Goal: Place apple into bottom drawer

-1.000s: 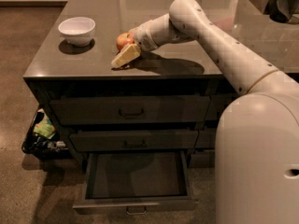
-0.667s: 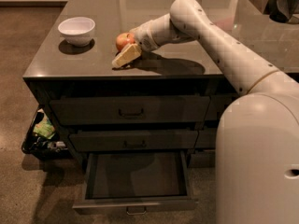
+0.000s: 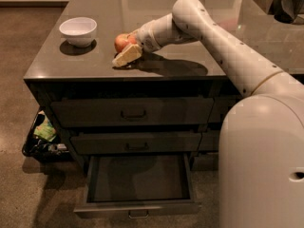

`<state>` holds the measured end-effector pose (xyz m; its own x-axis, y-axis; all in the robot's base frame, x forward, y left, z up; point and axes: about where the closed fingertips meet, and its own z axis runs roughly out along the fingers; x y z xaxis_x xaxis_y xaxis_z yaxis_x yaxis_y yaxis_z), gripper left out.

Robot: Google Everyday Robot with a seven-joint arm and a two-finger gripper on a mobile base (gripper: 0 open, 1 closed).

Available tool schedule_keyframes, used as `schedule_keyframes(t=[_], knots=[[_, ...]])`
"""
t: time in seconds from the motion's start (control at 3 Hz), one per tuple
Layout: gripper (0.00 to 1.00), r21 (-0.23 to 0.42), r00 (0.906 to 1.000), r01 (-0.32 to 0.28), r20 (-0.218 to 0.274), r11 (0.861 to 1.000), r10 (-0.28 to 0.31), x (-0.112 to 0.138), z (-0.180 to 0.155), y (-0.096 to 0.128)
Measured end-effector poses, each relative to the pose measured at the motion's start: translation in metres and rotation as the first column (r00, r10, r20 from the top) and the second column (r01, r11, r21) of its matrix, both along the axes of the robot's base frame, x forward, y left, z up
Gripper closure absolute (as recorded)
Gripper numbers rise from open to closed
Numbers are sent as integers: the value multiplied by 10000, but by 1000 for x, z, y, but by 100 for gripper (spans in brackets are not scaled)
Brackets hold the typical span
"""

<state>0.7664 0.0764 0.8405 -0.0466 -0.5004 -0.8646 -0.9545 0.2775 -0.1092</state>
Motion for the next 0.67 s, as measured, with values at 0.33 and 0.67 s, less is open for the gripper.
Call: schedule_keyframes(t=[0.33,0.67], knots=[[65,0,10000,-1,-1,10000,1,0,0,0],[89,0,10000,-1,-1,10000,1,0,0,0]])
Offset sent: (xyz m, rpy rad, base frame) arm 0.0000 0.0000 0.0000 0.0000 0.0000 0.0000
